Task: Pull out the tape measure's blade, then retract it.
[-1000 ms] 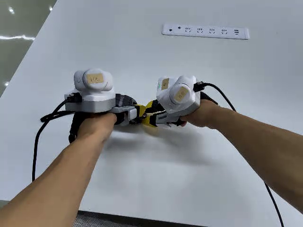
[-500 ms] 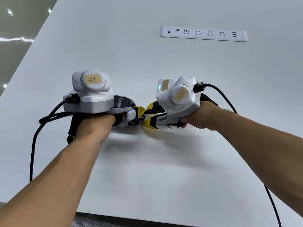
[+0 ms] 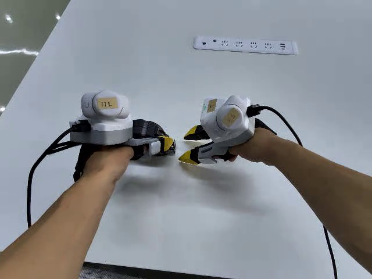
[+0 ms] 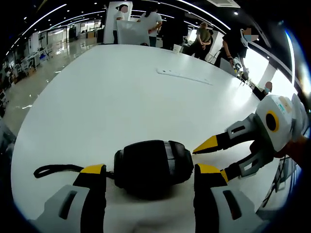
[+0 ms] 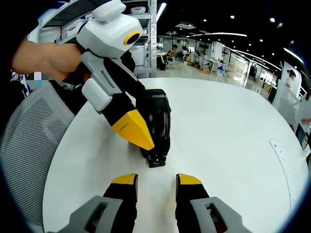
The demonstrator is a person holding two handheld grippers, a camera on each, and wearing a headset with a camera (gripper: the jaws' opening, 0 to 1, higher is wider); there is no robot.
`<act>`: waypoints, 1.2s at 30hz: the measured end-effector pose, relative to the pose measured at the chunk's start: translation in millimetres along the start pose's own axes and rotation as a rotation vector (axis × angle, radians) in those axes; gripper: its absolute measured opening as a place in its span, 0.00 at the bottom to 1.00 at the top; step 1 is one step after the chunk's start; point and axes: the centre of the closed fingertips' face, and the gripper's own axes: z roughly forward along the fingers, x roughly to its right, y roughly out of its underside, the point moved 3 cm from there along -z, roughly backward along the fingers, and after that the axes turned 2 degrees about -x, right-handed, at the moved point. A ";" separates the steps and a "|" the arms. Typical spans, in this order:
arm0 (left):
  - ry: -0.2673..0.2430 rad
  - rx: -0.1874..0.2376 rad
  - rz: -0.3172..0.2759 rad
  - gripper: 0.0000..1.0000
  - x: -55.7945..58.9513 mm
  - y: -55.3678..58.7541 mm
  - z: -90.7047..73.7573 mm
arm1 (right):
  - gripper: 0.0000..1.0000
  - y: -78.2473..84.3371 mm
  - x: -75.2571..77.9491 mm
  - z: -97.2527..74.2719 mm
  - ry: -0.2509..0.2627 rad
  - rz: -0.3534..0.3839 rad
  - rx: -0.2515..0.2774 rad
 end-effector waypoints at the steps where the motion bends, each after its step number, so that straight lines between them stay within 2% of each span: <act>1: 0.001 0.000 0.004 0.70 0.0 0.5 -0.6 | 0.30 1.2 0.5 -1.3 0.005 0.007 -0.003; 5: 0.002 0.000 0.042 0.72 0.0 3.1 -4.0 | 0.33 3.6 -0.9 -9.6 0.020 0.026 0.007; 13: 0.018 0.005 0.082 0.75 -0.7 7.9 -9.9 | 0.38 13.0 -3.3 -23.3 0.049 0.062 0.016; 17: 0.030 0.012 0.088 0.78 0.0 10.0 -12.0 | 0.41 16.4 -2.3 -29.5 0.064 0.080 0.021; 36: 0.093 0.035 0.140 0.78 3.2 14.8 -16.6 | 0.51 39.1 -5.7 -61.0 0.132 0.146 0.039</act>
